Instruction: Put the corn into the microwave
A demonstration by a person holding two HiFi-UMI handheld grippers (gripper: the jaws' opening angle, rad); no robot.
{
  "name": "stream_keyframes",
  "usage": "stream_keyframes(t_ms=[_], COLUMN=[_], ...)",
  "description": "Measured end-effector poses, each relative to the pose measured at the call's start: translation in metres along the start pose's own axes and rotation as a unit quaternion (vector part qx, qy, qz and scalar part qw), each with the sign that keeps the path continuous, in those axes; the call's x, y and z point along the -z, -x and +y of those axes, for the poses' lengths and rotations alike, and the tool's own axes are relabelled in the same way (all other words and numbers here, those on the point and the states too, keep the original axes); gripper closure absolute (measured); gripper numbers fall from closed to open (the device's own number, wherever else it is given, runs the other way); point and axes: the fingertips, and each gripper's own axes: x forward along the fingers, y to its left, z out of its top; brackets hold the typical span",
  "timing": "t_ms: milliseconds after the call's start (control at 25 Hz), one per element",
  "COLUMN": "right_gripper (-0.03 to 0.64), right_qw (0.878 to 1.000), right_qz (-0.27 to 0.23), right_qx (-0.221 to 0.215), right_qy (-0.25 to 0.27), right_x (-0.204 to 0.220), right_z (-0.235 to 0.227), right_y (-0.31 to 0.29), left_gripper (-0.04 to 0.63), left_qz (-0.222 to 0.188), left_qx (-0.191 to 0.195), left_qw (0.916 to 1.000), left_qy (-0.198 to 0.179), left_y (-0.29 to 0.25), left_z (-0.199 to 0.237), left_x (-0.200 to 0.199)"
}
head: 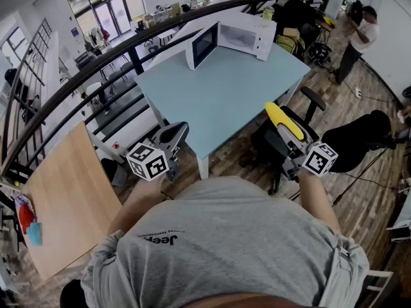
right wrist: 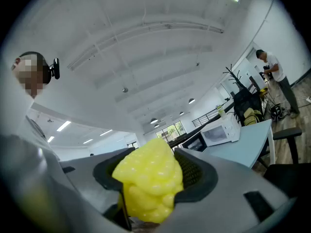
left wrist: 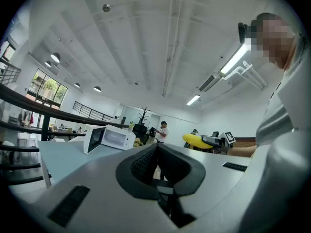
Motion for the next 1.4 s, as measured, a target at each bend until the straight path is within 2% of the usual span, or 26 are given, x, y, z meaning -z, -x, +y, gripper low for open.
stream_keyframes(t_ms=[800, 1120, 1400], right_gripper=[0.357, 0.358, 0.359], right_qw=[1.0, 1.0, 0.999], right_qz=[0.004, 0.008, 0.007], right_qx=[-0.005, -0.017, -0.025], right_qy=[-0.016, -0.022, -0.025], right_x=[0.001, -0.009, -0.025], right_z=[-0.015, -0.033, -0.061], right_y=[-0.009, 0.0, 0.022], left_gripper=[0.577, 0.577, 0.577], left_qz=[0.003, 0.002, 0.005], left_qx=[-0.007, -0.004, 0.0], left_qw=[1.0, 1.0, 1.0], left_qy=[0.001, -0.004, -0.005], left_y=[-0.006, -0.033, -0.073], left_z=[0.002, -0.008, -0.033], left_x=[0.004, 0.002, 0.008])
